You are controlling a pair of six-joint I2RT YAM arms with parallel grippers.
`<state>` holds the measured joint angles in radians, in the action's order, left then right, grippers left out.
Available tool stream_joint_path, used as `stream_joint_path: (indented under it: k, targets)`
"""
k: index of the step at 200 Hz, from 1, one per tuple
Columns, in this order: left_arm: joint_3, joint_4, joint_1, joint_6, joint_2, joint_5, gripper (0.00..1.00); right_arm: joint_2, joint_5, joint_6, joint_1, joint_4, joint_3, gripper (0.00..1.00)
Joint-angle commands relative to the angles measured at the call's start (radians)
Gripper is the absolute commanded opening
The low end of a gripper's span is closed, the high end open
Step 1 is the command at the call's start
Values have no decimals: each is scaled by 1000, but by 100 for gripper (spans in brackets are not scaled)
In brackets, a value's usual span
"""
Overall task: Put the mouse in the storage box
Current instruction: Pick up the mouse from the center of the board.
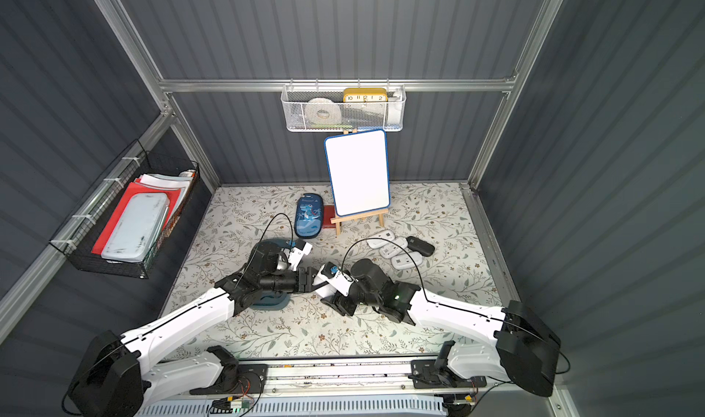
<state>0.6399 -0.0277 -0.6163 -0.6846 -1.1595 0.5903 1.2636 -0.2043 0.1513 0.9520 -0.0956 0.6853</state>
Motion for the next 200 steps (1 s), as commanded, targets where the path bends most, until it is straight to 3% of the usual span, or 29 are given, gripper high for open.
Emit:
stream_joint_path:
  k: [1, 21, 49, 61, 73, 81, 83, 84, 92, 123, 137, 154, 189, 200]
  targets:
    - [-13, -18, -10, 13, -15, 9, 41, 10, 34, 3, -1, -16, 38, 38]
    - [-13, -23, -11, 11, -16, -5, 35, 29, 89, -22, -2, -21, 47, 38]
    - [-6, -51, -10, 1, -5, -63, 11, 61, 90, -29, -3, -1, 77, 40]
    - [-5, -54, -10, -9, 15, -94, 2, 74, 84, -34, -2, -3, 82, 47]
    - [-4, -61, -11, -18, 37, -124, 0, 83, 91, -46, -2, -9, 83, 60]
    - [0, -74, -10, -27, 53, -149, 0, 83, 121, -72, -2, -15, 82, 78]
    - [2, -79, -9, -28, 58, -156, 0, 83, 129, -78, -2, -16, 81, 78]
    - [3, -82, -9, -28, 60, -159, 0, 82, 133, -86, -2, -18, 80, 86]
    - [10, -101, -10, -41, 76, -191, 0, 72, 168, -112, -3, -32, 67, 98]
    - [82, -256, 38, -46, 154, -375, 0, 12, 205, -139, -20, -94, -13, 99]
    - [109, -354, 146, -59, 192, -434, 0, -20, 201, -155, -42, -103, -55, 99]
    - [103, -368, 272, -60, 246, -415, 0, -74, 223, -186, -67, -108, -108, 99]
    - [124, -430, 327, -102, 265, -566, 0, -185, 192, -217, -118, -159, -243, 99]
    - [113, -414, 332, -103, 256, -563, 0, -217, 187, -222, -137, -158, -273, 99]
